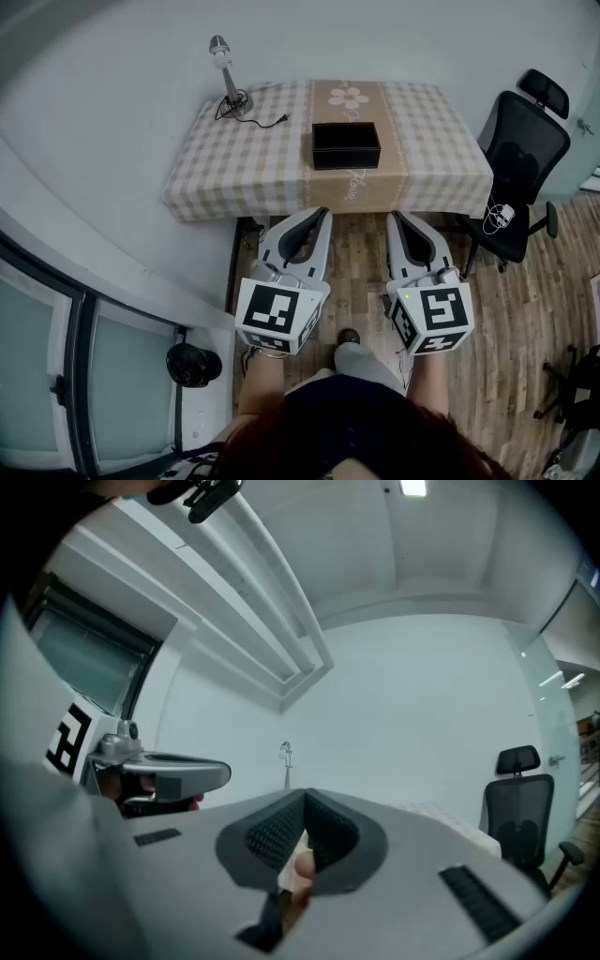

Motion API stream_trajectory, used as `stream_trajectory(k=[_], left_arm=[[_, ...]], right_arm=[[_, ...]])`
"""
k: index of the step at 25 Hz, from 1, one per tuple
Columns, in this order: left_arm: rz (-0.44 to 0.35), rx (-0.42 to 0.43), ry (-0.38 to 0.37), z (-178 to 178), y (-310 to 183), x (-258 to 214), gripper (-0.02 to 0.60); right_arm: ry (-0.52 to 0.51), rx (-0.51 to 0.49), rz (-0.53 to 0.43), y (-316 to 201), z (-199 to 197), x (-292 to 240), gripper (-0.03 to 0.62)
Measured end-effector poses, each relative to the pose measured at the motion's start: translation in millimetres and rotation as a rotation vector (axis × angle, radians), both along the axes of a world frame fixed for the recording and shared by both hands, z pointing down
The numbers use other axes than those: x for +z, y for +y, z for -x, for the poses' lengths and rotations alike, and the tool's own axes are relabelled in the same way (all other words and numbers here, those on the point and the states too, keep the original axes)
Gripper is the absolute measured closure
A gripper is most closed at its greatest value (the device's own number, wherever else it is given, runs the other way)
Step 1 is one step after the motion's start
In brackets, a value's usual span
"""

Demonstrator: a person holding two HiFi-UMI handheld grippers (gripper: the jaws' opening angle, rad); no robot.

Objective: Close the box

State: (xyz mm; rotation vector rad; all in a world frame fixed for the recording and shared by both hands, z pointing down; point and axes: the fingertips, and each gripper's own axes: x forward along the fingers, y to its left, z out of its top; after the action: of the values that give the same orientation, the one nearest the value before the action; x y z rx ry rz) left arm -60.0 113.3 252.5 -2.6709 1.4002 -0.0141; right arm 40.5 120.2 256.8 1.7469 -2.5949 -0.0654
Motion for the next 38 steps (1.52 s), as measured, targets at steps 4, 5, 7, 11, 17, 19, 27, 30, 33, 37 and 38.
stream_trajectory(k=[4,5,7,11,17,19,27,30,33,37,38], left_arm=[[-0.012,-0.002,-0.009,-8.3,-14.8,-2.0,0.554],[-0.013,-0.002,-0.012,-10.6,-19.0,-1.6,0.554],[-0.013,-0.002,-0.02,-15.2,-27.7,0.4,0.554],[-0.01,0.002,-0.028,-23.0,-44.4,2.3,0.554],[-0.005,-0.003,-0.035,-28.3,-71.7,5.6,0.554],[-0.005,0.003,-0.025,-31.6,-80.0,6.1,0.554],[-0.002,-0.019,-0.035,-38.6,-102.8,11.2,0.554],[-0.006,-0.014,-0.026,-39.6,-106.2,13.9,0.554],[0.01,-0.022,-0.04,-40.9,-110.5,19.2,0.554],[0.021,-0.038,-0.042,-40.5,-115.7,19.4,0.554],[0.02,-0.037,-0.042,-40.6,-117.0,19.9,0.554]], right_arm=[[-0.01,0.004,0.004,-13.4,-8.5,0.7,0.577],[-0.005,0.005,0.006,-17.4,-9.8,2.2,0.577],[0.003,0.005,0.009,-25.6,-11.6,6.2,0.577],[-0.023,-0.015,0.025,-42.8,-16.1,14.4,0.577],[-0.026,-0.026,0.019,-69.8,-20.5,17.4,0.577],[-0.017,-0.037,0.013,-77.9,-20.6,16.5,0.577],[0.0,-0.048,0.003,-102.3,-28.5,19.3,0.577],[0.001,-0.06,-0.003,-107.9,-27.9,20.1,0.577],[0.001,-0.077,0.006,-114.4,-27.0,23.2,0.577],[0.002,-0.099,0.01,-119.8,-25.2,25.6,0.577],[-0.001,-0.102,0.01,-121.5,-25.3,26.0,0.577]])
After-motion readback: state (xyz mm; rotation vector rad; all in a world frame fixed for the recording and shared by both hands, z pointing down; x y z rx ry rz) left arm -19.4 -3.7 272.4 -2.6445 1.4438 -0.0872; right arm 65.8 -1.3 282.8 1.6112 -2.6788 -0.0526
